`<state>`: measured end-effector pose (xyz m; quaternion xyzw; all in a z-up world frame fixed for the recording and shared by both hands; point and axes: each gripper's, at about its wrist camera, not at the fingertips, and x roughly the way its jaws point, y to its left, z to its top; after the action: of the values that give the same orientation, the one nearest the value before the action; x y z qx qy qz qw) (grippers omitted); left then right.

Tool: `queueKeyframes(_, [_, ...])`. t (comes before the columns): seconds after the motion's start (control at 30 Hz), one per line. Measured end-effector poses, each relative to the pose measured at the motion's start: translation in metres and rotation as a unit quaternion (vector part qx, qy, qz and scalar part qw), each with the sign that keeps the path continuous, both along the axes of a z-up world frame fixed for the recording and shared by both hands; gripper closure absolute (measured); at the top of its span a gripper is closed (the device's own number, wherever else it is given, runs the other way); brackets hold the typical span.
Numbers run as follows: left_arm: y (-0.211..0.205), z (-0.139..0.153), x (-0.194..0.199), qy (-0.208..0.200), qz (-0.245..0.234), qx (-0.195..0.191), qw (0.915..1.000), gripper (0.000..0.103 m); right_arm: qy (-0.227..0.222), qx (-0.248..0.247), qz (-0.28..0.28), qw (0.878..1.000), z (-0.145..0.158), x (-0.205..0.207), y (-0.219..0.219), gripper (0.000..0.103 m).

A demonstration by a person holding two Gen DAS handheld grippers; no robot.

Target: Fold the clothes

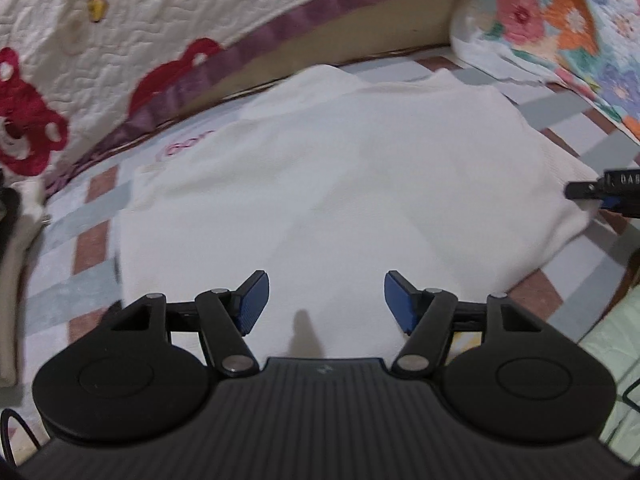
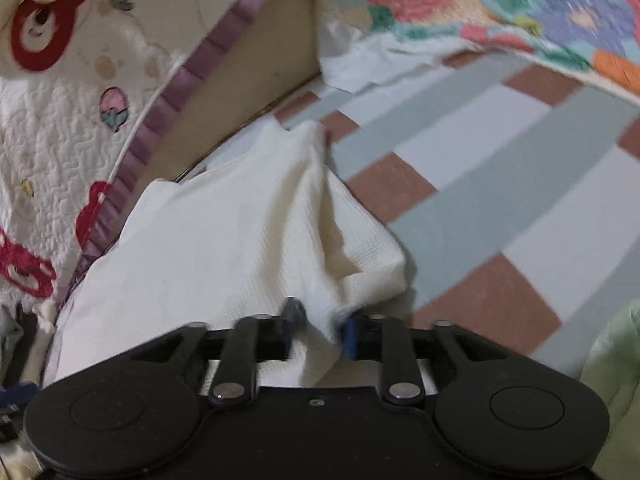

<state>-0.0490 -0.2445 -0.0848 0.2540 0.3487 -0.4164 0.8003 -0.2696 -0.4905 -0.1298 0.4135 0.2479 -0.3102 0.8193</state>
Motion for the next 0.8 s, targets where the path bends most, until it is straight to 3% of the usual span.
queueKeyframes(0.1, [-0.007,-0.006,-0.002,0.011,-0.005,-0.001,0.9999,0.04,-0.036,0.042,-0.014,0.998,-0.007,-0.011,0.0,0.059])
queueKeyframes(0.2, [-0.014,-0.012,0.0,0.051,-0.011,-0.021,0.9984,0.04,-0.061,0.055,-0.021,0.996,-0.012,-0.015,0.001,0.057])
queueKeyframes(0.27, [-0.019,-0.022,0.003,0.084,-0.01,-0.029,0.996,0.04,-0.085,0.065,-0.026,0.994,-0.016,-0.014,-0.002,0.041])
queueKeyframes(0.33, [-0.025,-0.034,0.004,0.113,-0.005,-0.03,0.9931,0.04,-0.12,0.088,-0.015,0.989,-0.022,-0.004,-0.011,0.033])
queueKeyframes(0.4, [-0.03,-0.045,0.002,0.111,-0.007,-0.011,0.9938,0.04,-0.133,0.078,-0.013,0.988,-0.027,0.004,-0.024,0.038])
queueKeyframes(0.47, [-0.029,-0.052,0.001,0.108,0.007,-0.003,0.9941,0.04,-0.131,0.085,-0.008,0.988,-0.028,0.011,-0.03,0.088])
queueKeyframes(0.57, [-0.021,-0.058,0.001,0.106,0.034,-0.007,0.9937,0.039,-0.138,0.025,0.027,0.99,-0.005,0.014,-0.02,0.088])
queueKeyframes(0.73, [-0.011,-0.049,0.003,0.111,0.055,-0.006,0.9923,0.04,-0.187,0.016,0.044,0.981,0.034,0.017,-0.017,0.088])
queueKeyframes(0.8, [0.003,-0.029,0.013,0.135,0.071,-0.044,0.9873,0.04,-0.194,0.008,0.068,0.979,0.054,0.033,-0.011,0.088])
